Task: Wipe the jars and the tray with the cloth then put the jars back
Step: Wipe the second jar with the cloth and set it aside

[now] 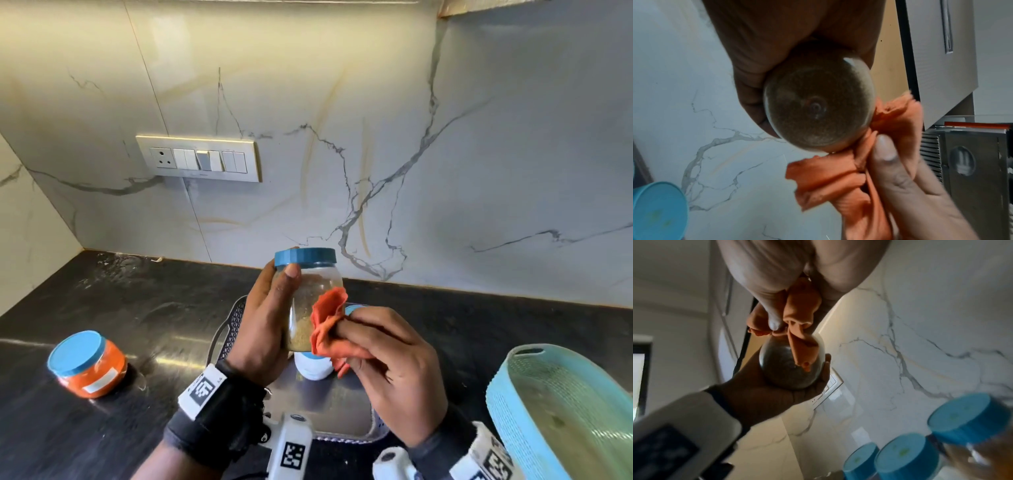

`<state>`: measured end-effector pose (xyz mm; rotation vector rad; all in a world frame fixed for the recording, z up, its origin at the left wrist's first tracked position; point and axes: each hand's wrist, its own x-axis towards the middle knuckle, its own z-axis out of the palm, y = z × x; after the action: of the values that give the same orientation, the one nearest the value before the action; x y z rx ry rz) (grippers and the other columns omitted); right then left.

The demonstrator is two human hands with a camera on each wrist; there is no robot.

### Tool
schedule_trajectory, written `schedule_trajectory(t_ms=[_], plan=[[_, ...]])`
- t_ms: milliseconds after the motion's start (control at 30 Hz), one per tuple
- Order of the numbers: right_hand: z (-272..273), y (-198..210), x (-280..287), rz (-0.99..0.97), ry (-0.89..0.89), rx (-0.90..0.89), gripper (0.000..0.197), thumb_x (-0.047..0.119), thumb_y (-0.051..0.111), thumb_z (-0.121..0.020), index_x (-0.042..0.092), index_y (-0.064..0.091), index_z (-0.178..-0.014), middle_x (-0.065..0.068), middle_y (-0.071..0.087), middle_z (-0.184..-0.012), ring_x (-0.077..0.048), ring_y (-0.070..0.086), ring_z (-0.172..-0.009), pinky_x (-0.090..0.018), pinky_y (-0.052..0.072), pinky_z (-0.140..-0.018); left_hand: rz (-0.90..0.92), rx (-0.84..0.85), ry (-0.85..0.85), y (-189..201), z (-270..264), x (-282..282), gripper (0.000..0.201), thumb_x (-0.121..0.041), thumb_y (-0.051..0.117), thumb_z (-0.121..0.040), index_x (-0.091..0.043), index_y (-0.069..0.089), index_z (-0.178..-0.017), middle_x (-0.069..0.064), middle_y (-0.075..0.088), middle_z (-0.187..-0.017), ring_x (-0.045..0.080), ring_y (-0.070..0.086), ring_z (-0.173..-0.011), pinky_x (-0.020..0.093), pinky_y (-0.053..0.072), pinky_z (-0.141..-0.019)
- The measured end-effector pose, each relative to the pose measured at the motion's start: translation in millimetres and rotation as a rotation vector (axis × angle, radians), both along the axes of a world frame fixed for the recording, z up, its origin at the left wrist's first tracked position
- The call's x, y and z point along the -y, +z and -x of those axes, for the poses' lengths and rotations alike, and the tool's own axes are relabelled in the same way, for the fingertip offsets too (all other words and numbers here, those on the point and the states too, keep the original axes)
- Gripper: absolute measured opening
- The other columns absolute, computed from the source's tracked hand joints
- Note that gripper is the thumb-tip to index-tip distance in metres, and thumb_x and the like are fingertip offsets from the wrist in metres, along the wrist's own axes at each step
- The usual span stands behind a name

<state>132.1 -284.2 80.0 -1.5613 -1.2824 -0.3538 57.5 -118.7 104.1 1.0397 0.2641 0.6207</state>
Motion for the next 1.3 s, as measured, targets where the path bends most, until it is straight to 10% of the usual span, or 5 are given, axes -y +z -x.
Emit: schedule_trajectory(t_ms=[333,600,833,1067,1300], plan=[[-21.6,-9.8,-21.0,-0.194,0.094,-0.646,0.016,0.022,0.069,-0.09,0.019,0.076,-0.105,0.003,0.064,-0.064,-0.014,0.057,-0.055,-0.03,0.047,-0.055,-0.054,0.024,-0.006,3.6,-2.8,2.2,0.078,-0.051,0.072,-0.085,-0.007,0.047,-0.145,0.032,0.061,-0.13,0.051,0.058,-0.123,0.069,0.044,-0.103],[-15.1,-5.5,-14.9,-0.12,-0.007,-0.332,0.02,0.012,0.071,-0.092,0.02,0.079,-0.108,0.0,0.067,-0.109,-0.022,0.07,-0.08,-0.035,0.06,-0.063,-0.073,-0.115,-0.09,-4.0,-2.7,-2.1,0.04,-0.037,0.043,-0.105,-0.032,0.051,-0.144,0.007,0.071,-0.129,0.03,0.067,-0.12,0.047,0.058,-0.095],[1.5,3.1,-3.3,0.137,-0.043,0.264,0.026,0.025,0.065,-0.097,0.015,0.074,-0.119,-0.005,0.062,-0.12,-0.019,0.062,-0.106,-0.029,0.052,-0.095,-0.221,-0.14,-0.064,-13.4,1.8,-1.5,0.07,-0.047,0.076,-0.075,-0.02,0.053,-0.136,0.02,0.074,-0.112,0.032,0.072,-0.1,0.044,0.059,-0.087],[-24.1,22.0,-16.0,-0.055,-0.083,-0.122,0.026,0.005,0.073,-0.089,0.02,0.08,-0.108,0.008,0.07,-0.113,-0.011,0.069,-0.106,-0.033,0.056,-0.09,-0.122,-0.093,0.001,-15.6,-3.3,3.2,0.068,-0.042,0.077,-0.078,-0.013,0.053,-0.135,0.022,0.07,-0.122,0.048,0.063,-0.118,0.065,0.048,-0.103],[0.8,9.8,-8.6,0.044,0.011,0.129,0.022,0.014,0.064,-0.095,0.017,0.077,-0.113,0.005,0.065,-0.116,-0.013,0.065,-0.104,-0.027,0.053,-0.091,-0.087,-0.043,0.026,-6.6,-4.2,-8.2,0.074,-0.047,0.075,-0.074,-0.01,0.054,-0.135,0.022,0.071,-0.116,0.03,0.071,-0.096,0.038,0.061,-0.075]])
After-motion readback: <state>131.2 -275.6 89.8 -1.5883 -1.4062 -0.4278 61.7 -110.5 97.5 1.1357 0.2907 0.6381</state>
